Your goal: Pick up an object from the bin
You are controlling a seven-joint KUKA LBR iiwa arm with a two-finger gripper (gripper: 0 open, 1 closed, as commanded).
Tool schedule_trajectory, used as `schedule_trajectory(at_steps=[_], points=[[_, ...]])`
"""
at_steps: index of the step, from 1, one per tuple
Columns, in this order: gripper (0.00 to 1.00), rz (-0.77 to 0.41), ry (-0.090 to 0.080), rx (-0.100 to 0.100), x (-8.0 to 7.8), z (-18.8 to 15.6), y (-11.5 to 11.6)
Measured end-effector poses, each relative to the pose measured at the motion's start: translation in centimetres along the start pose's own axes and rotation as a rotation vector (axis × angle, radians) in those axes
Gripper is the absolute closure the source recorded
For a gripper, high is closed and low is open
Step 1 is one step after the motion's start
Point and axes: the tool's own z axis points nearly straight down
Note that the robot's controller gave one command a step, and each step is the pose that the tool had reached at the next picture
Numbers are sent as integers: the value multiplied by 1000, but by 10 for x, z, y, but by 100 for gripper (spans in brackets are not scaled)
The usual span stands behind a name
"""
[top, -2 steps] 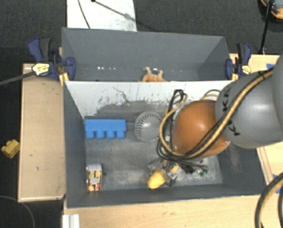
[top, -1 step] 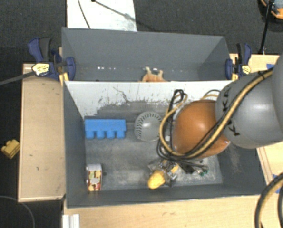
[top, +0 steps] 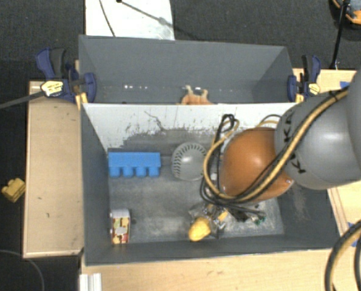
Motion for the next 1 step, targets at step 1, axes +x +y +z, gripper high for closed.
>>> schedule_trajectory(at_steps=[1], points=[[100, -39, -3, 3, -12, -155, 6]])
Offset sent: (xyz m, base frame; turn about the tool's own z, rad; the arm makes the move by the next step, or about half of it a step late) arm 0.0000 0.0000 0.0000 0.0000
